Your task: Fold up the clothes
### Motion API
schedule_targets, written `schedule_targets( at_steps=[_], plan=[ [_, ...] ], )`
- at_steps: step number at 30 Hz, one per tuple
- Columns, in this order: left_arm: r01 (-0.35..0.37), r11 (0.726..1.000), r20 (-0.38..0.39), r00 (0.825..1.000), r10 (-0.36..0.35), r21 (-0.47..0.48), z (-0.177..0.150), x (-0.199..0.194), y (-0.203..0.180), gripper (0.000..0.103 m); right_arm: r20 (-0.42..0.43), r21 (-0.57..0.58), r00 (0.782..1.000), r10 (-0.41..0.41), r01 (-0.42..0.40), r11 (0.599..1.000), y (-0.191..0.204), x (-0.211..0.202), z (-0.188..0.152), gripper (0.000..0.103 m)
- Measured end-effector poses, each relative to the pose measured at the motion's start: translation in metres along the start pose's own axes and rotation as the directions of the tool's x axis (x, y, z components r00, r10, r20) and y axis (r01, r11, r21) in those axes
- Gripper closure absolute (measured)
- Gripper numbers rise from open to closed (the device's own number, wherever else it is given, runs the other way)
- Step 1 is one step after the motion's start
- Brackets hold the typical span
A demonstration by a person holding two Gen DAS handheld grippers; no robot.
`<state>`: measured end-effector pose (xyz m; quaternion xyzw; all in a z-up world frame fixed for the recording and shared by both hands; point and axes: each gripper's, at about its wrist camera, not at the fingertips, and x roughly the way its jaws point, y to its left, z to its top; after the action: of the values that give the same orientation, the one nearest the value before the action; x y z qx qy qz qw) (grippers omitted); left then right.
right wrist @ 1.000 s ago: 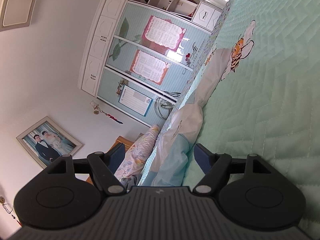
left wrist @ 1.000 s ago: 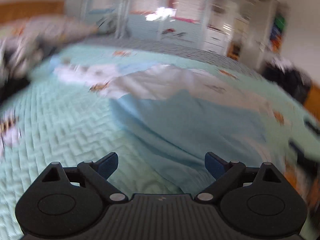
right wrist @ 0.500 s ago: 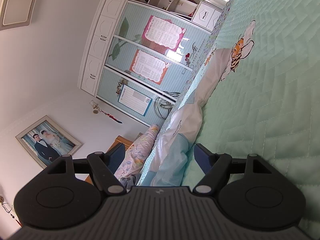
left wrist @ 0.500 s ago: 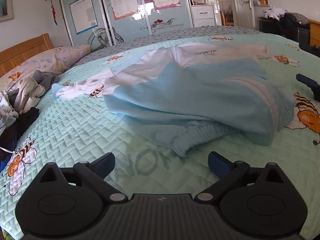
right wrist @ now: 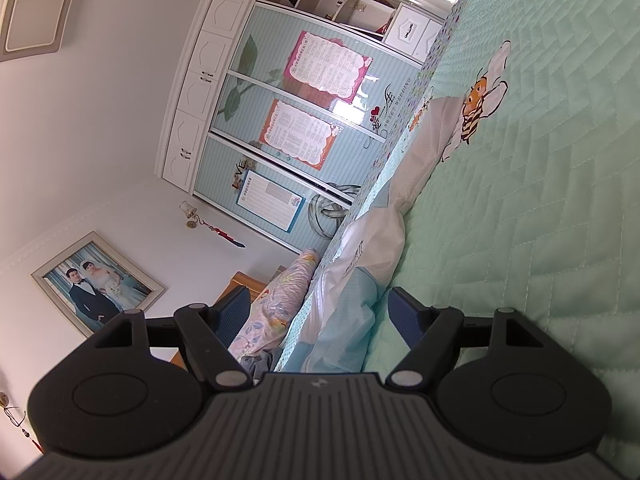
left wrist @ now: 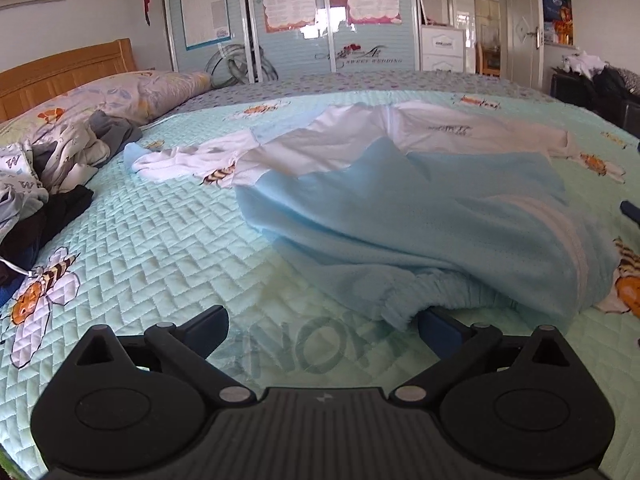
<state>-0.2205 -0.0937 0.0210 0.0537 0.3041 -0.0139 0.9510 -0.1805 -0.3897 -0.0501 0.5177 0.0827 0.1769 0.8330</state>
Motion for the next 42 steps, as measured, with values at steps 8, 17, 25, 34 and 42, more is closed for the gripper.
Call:
schedule_targets(
  at_steps=[8, 17, 25, 34, 42],
  plan=[
    [0.104, 0.995, 0.03, 0.994, -0.104, 0.008, 0.003, 0.016, -0.005, 0.047, -0.003, 0.0, 1.0, 0.001, -0.001, 1.0, -0.003, -0.001, 0.004, 0.026],
    [0.179, 0.984, 0.125, 0.976, -0.178, 0.003, 0.039, -0.012, 0.013, 0.086, -0.005, -0.005, 1.0, -0.005, 0.005, 1.0, -0.003, -0.001, 0.005, 0.026],
    [0.105, 0.989, 0.311, 0.948, -0.066, -0.108, 0.066, -0.102, 0.09, 0.085, -0.008, -0.007, 1.0, -0.008, 0.008, 1.0, -0.004, -0.001, 0.007, 0.026],
    [-0.149, 0.933, 0.012, 0.987, 0.162, -0.327, -0.001, -0.076, 0.163, 0.041, -0.011, -0.013, 1.0, -0.015, 0.015, 1.0, -0.003, 0.0, 0.009, 0.026],
    [-0.053, 0.981, 0.003, 0.998, 0.055, -0.185, -0.002, -0.036, 0.126, 0.027, -0.016, -0.018, 1.0, -0.021, 0.021, 1.0, -0.003, 0.001, 0.01, 0.026]
  ],
)
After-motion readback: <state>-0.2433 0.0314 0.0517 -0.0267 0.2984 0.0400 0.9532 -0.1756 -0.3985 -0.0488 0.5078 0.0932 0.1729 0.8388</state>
